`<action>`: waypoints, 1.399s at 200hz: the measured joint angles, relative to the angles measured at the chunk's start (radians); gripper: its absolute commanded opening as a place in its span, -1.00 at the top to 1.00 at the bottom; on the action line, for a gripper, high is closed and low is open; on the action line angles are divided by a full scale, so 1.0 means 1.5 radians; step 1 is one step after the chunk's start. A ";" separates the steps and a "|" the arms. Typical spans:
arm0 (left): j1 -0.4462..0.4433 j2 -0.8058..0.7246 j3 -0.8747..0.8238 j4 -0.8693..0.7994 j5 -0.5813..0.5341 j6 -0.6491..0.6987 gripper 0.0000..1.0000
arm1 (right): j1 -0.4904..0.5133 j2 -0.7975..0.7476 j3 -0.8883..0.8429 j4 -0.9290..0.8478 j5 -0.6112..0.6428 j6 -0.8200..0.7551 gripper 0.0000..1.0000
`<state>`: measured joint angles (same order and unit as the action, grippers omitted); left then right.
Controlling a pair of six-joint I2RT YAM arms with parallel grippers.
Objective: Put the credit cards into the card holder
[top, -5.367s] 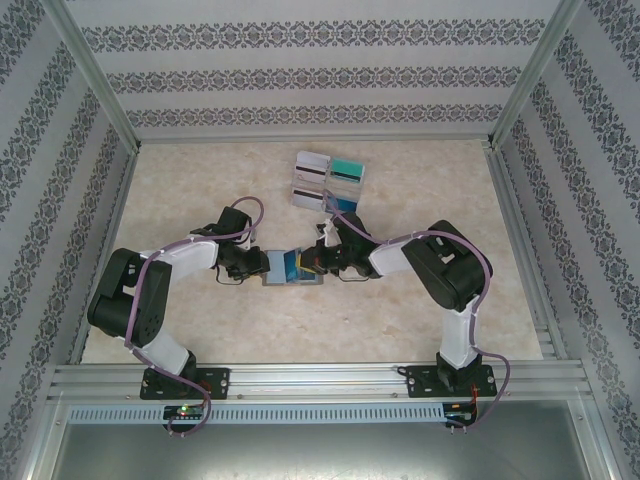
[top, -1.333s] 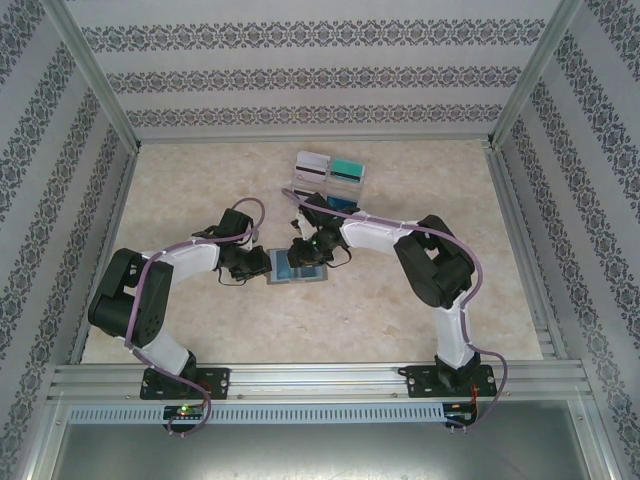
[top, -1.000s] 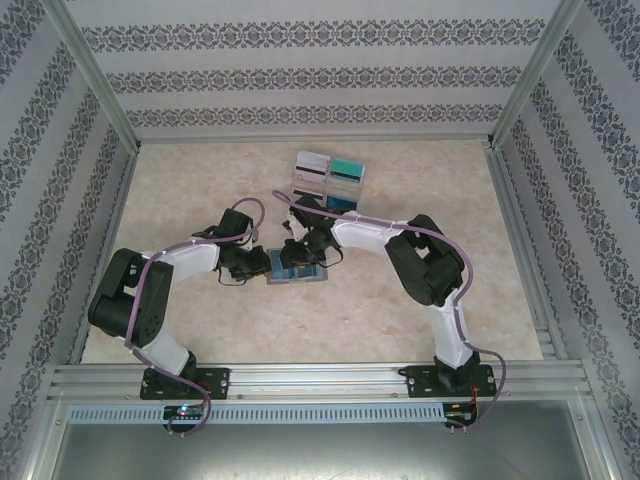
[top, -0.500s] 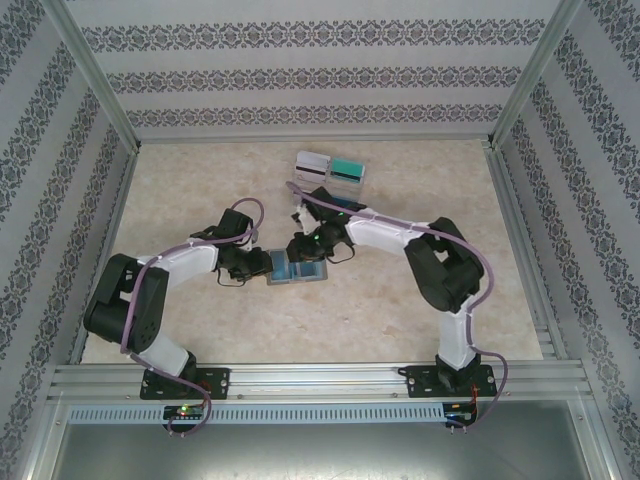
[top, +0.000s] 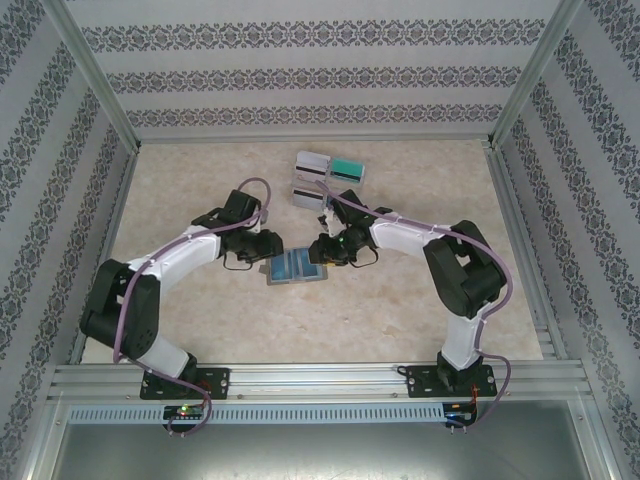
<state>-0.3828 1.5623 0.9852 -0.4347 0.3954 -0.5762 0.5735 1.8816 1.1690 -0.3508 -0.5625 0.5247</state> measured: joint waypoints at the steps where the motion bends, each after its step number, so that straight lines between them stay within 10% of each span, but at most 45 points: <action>1: -0.001 0.001 0.001 0.000 0.000 0.000 0.31 | 0.000 0.001 0.000 0.000 0.000 0.000 0.29; 106: -0.045 0.073 0.002 0.018 0.001 -0.024 0.73 | 0.003 0.043 0.013 0.017 -0.002 0.002 0.28; 280: -0.045 0.102 -0.039 0.066 0.005 -0.040 0.77 | 0.027 0.043 0.054 0.028 -0.042 0.035 0.27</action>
<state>-0.4503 1.7149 0.9268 -0.3355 0.4026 -0.6365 0.6136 1.9457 1.2503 -0.3080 -0.6262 0.5770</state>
